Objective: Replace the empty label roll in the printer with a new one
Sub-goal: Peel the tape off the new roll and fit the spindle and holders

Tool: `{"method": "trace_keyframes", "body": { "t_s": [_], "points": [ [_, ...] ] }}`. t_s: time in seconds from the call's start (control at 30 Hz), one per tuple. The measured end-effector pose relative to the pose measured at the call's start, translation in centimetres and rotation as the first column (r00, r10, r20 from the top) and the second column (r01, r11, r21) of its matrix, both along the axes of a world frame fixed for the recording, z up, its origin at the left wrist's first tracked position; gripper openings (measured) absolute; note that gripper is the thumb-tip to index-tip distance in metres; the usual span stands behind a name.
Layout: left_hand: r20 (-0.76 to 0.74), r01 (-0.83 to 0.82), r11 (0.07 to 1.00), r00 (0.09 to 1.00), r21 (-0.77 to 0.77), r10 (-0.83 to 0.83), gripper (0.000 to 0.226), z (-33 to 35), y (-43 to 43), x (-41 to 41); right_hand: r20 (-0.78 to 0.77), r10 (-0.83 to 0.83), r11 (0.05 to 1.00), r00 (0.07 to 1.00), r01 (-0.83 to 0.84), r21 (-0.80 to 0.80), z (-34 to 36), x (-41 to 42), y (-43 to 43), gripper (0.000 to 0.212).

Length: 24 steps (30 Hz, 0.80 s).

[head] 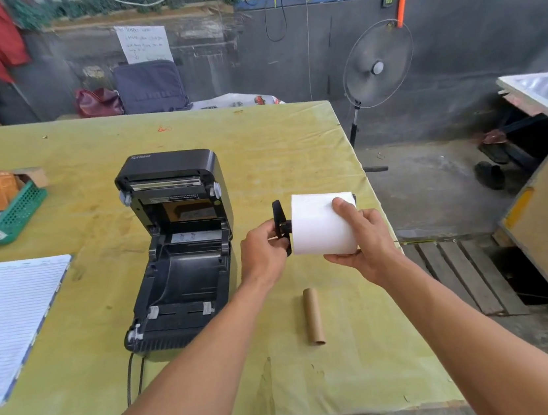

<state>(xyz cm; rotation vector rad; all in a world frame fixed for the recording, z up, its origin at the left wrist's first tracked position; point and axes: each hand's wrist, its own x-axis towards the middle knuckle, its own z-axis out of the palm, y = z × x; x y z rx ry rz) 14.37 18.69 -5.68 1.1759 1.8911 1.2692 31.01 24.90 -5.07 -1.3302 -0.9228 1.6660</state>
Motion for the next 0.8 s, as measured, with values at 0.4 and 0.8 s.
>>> {"method": "trace_keyframes", "body": {
  "t_s": [0.4, 0.8],
  "points": [
    [0.269, -0.021, 0.996, 0.963, 0.086, -0.003, 0.028, 0.8, 0.3, -2.2, -0.003, 0.031, 0.999, 1.000, -0.031, 0.039, 1.1, -0.6, -0.4, 0.073],
    [0.521, 0.080, 0.995, 0.847, 0.061, -0.101, 0.024, 2.9, -1.4, -1.8, -0.008, 0.007, 0.999, 1.000, -0.006, 0.044, 2.1, -2.2, -1.9, 0.079]
  ]
}}
